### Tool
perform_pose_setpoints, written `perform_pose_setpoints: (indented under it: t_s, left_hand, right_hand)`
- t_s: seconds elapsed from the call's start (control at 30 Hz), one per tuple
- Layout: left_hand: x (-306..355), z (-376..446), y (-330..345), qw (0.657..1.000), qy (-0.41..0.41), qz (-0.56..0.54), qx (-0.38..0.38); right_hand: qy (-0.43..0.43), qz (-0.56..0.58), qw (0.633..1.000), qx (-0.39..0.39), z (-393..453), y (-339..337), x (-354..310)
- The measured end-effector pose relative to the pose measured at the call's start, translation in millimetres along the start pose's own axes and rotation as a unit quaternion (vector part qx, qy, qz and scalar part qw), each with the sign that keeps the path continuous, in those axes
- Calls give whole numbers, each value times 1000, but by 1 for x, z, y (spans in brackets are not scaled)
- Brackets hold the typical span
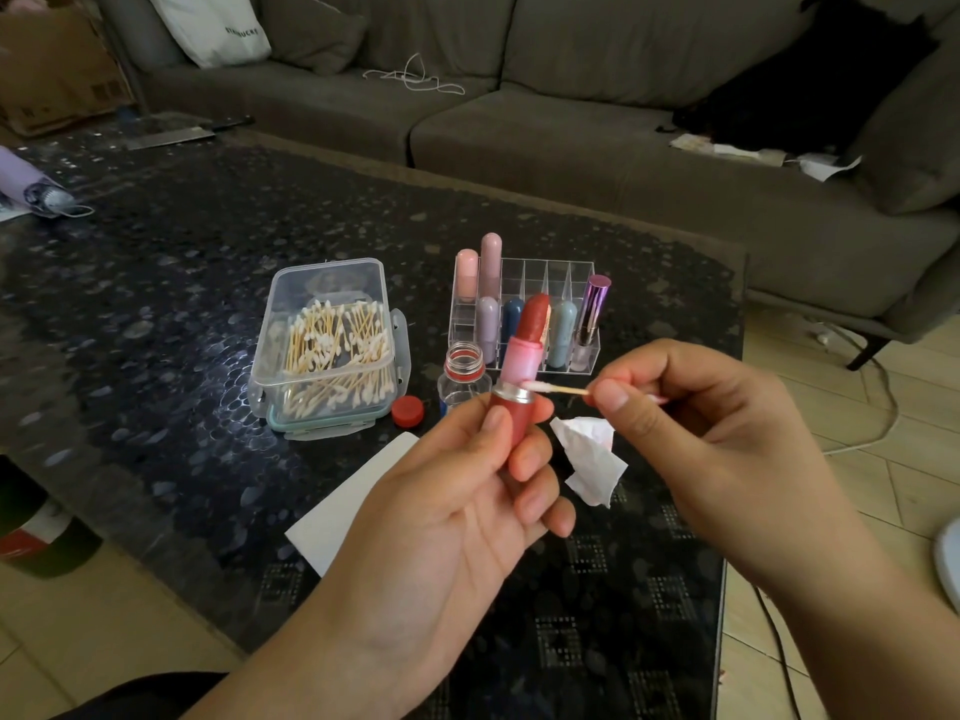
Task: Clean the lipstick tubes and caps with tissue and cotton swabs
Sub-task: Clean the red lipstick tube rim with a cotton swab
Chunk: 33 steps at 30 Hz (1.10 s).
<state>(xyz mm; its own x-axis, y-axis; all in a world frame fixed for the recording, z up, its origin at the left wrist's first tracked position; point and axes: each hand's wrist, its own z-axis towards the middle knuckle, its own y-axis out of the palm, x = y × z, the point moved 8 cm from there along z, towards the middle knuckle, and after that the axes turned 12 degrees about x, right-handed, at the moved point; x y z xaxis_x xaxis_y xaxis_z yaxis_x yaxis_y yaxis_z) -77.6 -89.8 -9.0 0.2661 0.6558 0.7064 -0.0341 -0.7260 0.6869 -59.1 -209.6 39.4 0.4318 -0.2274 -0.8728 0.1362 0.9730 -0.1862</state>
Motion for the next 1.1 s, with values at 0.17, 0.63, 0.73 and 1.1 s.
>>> perform_pose_setpoints:
  t_s: [0.17,0.63,0.73,1.1]
  left_hand:
    - [-3,-2,1,1000,-4,-3,4]
    - [-5,-2,3,999,-23,-28,14]
    - [-6,-2,3,999,-28,-27,21]
    - [-10,3,3,999,-19,-17,-22]
  right_hand:
    - [8,2,1000,0,-1,3,1]
    - [10,16,1000,-5,-1,5,2]
    - [6,14,1000,-15,0,6,1]
    - [9,34,999,-17,0,2,1]
